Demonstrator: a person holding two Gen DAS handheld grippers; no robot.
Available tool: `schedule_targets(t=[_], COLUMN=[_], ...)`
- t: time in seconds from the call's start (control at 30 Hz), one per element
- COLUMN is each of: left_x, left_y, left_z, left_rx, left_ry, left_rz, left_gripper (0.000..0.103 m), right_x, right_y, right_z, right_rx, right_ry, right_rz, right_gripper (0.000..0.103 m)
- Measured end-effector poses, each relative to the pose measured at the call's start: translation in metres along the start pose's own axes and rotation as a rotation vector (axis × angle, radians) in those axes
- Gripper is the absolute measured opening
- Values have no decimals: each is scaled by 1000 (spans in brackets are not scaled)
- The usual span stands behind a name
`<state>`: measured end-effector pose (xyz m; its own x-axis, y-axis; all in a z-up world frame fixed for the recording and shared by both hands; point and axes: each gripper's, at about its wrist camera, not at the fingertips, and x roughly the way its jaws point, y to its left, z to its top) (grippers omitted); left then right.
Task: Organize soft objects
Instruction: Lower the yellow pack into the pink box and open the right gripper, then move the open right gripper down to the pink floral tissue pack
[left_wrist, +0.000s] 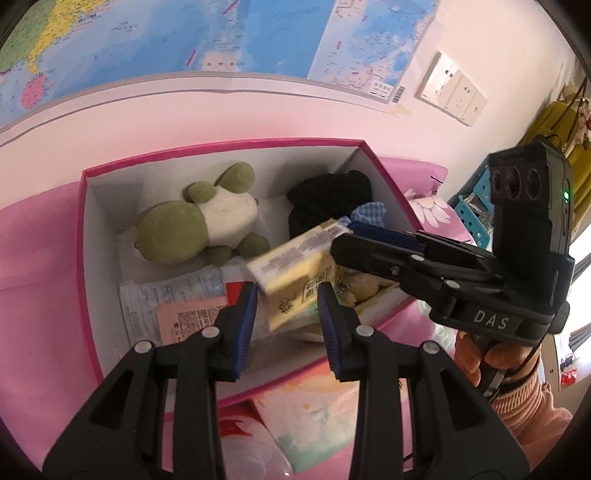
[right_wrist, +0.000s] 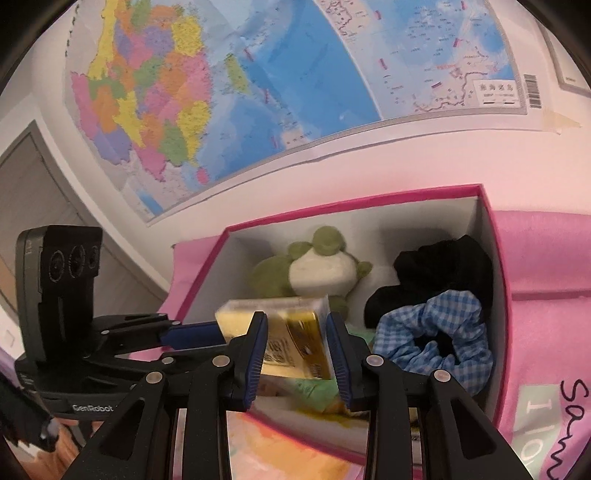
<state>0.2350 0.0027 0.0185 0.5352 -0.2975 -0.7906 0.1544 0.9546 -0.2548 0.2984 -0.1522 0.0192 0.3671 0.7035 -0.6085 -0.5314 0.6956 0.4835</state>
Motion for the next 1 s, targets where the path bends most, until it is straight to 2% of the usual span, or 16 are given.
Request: schedule_targets(t=[0.1, 0.4, 0.5, 0.63, 0.8, 1.0], left_x=[-1, -27, -47, -73, -85, -72], left_y=[2, -4, -12, -29, -48, -59], left_z=[0, -20, -35, -65, -107, -159], left_rx=[-7, 38, 69, 126, 176, 162], left_ry=[-9, -77, -116, -148, -106, 22], left_rz=[6, 20, -1, -52, -117, -182], left_gripper=[36, 36, 36, 36, 38, 38], right_x=[-2, -21, -36, -60, -89, -118], right_y=[-2, 1, 4, 10, 23, 39], right_z=[1, -13, -21, -35, -57, -91], right_rx=[4, -41, -58, -76, -96, -136], right_ry=[-22, -28, -33, -33, -9, 31], right_rz=[-30, -40, -32, 20, 135, 170], right_gripper=[40, 40, 40, 42, 44, 45])
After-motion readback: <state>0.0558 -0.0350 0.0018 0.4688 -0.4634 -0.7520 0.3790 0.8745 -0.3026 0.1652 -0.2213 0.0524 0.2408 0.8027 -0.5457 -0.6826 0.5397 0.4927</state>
